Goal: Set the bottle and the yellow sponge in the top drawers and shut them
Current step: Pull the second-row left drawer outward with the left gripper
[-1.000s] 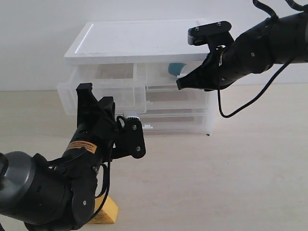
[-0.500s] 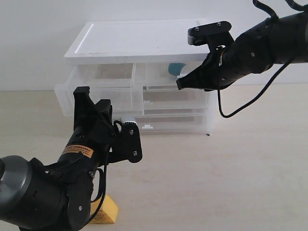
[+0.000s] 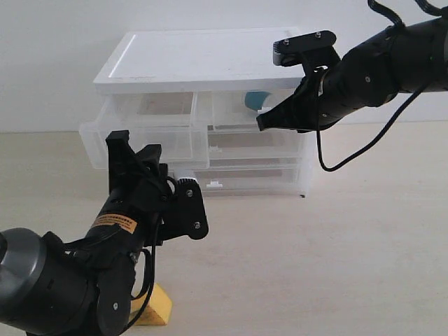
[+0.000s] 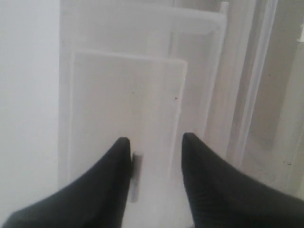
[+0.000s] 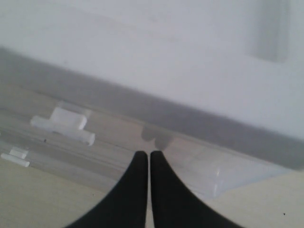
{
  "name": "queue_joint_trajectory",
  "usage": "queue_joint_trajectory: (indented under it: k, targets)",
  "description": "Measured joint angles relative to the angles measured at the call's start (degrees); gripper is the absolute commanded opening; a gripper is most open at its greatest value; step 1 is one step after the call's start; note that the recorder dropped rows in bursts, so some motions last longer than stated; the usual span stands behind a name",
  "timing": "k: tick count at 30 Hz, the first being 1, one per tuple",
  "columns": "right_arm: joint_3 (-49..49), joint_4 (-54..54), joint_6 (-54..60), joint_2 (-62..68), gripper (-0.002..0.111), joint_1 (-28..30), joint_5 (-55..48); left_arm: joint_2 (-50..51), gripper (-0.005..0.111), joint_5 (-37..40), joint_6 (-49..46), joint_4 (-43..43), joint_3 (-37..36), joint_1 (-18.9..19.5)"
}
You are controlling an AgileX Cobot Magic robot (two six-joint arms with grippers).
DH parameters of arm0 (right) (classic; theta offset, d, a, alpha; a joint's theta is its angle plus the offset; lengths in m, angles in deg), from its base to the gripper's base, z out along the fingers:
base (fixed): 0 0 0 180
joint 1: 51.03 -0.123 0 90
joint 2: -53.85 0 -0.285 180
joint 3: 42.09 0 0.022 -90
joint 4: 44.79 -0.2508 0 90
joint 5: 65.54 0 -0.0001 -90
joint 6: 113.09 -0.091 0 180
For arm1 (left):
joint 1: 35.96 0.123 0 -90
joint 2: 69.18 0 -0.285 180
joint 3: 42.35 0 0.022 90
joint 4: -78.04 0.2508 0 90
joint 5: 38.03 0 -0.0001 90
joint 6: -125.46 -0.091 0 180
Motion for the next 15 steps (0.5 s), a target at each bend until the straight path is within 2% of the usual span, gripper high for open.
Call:
queue_joint_trajectory:
  k: [4, 9, 15]
  targets:
    - [0.0, 0.0, 0.1, 0.0, 0.000, 0.0, 0.0, 0.0, 0.049, 1.1, 0.0, 0.0, -0.1, 0.0]
    - [0.0, 0.0, 1.4, 0.0, 0.000, 0.0, 0.0, 0.0, 0.049, 1.5, 0.1, -1.1, -0.1, -0.1]
    - [0.0, 0.0, 1.4, 0.0, 0.000, 0.0, -0.2, 0.0, 0.049, 1.5, 0.2, -2.1, -0.6, -3.2]
